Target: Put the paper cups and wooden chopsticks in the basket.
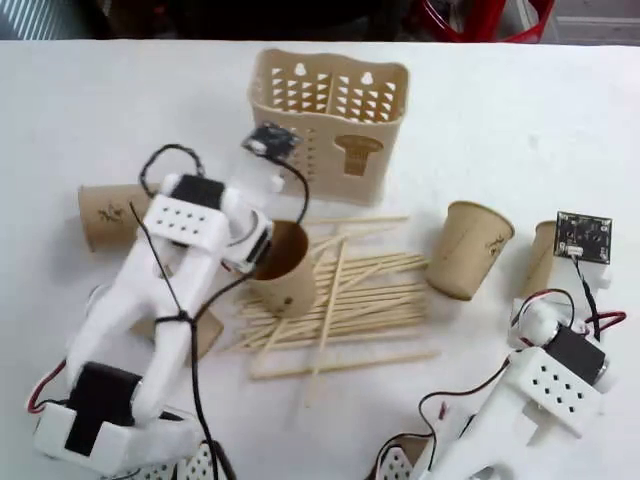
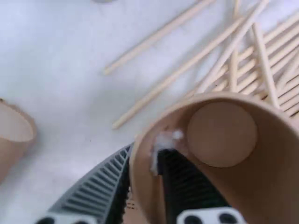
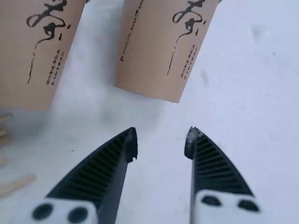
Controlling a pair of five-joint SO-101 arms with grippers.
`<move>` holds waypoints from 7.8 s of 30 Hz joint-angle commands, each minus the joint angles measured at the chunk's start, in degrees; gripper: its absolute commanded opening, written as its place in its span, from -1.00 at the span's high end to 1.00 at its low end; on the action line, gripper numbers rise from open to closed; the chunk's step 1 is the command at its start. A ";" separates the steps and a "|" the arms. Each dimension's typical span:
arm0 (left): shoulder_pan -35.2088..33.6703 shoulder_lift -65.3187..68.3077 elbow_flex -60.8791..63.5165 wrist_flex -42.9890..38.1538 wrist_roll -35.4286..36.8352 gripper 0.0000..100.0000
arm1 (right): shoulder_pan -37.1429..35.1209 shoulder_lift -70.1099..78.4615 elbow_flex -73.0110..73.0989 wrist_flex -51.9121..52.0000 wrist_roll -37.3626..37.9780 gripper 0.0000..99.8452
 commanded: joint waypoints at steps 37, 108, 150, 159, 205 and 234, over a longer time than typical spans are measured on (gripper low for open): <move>13.67 -14.46 -33.85 -14.59 13.98 0.96 | -0.40 -1.10 4.84 -2.07 0.35 0.64; 6.90 33.10 -79.38 -12.22 10.90 0.67 | -0.40 -1.10 4.84 -2.24 0.70 0.64; -12.35 -37.85 23.65 -10.29 1.58 0.67 | -2.95 101.05 -119.82 37.93 60.48 0.45; -12.09 -37.85 25.85 -14.07 1.58 0.67 | -1.54 106.24 -123.08 37.85 60.75 0.46; -12.00 -38.02 27.52 -15.91 1.67 0.67 | -0.84 58.42 -93.98 35.91 37.71 0.96; -11.91 -38.02 27.87 -15.91 1.67 0.67 | -3.74 46.20 -38.15 3.74 35.78 0.96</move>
